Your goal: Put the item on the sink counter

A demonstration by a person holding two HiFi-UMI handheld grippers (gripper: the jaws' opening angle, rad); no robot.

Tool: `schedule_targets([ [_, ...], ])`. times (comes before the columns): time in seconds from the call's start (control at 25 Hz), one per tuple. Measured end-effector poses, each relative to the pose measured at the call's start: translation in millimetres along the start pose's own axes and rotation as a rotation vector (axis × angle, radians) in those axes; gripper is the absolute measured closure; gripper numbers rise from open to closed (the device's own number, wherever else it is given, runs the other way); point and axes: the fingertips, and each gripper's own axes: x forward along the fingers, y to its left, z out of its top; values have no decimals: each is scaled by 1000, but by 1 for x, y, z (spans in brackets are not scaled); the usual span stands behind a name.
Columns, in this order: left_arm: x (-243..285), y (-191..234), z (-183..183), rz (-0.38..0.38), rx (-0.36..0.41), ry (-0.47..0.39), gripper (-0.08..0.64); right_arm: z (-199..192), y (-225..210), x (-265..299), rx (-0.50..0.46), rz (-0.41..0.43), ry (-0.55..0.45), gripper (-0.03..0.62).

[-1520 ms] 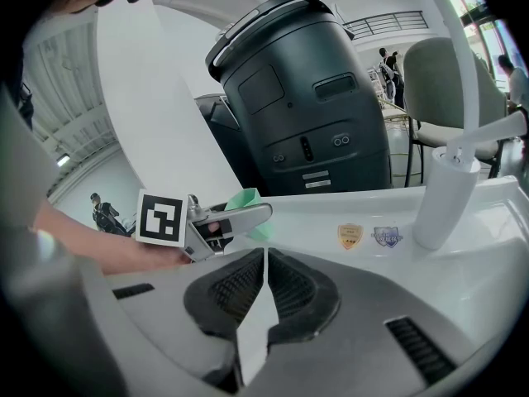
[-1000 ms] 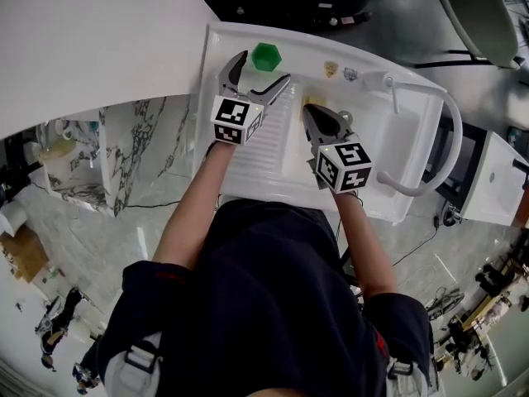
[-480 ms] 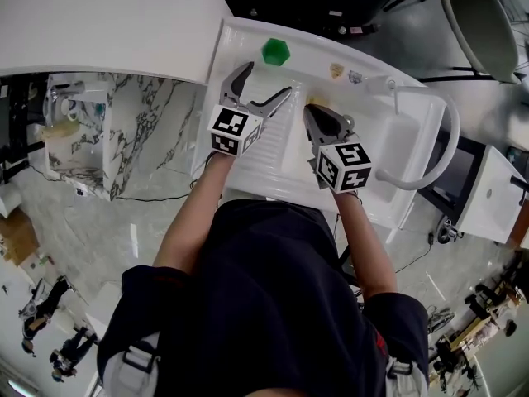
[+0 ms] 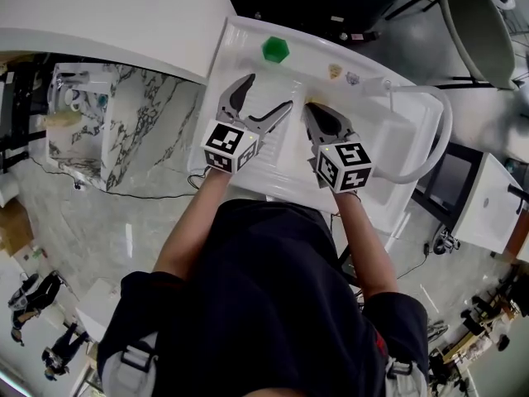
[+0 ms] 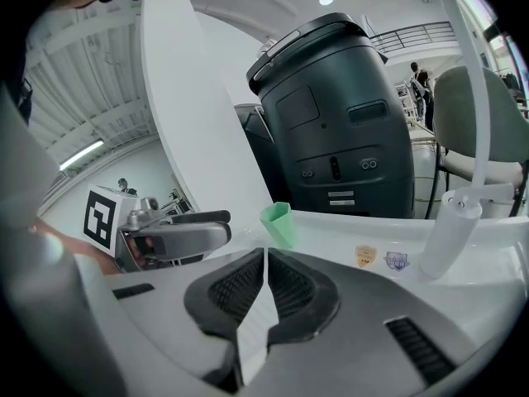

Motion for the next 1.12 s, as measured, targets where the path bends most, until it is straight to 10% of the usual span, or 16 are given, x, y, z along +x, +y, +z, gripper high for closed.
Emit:
schedule_targets([
  [1.12,-51,-28,16,70,-33,-70,508,9,15,-5,-94,93,-24,552],
])
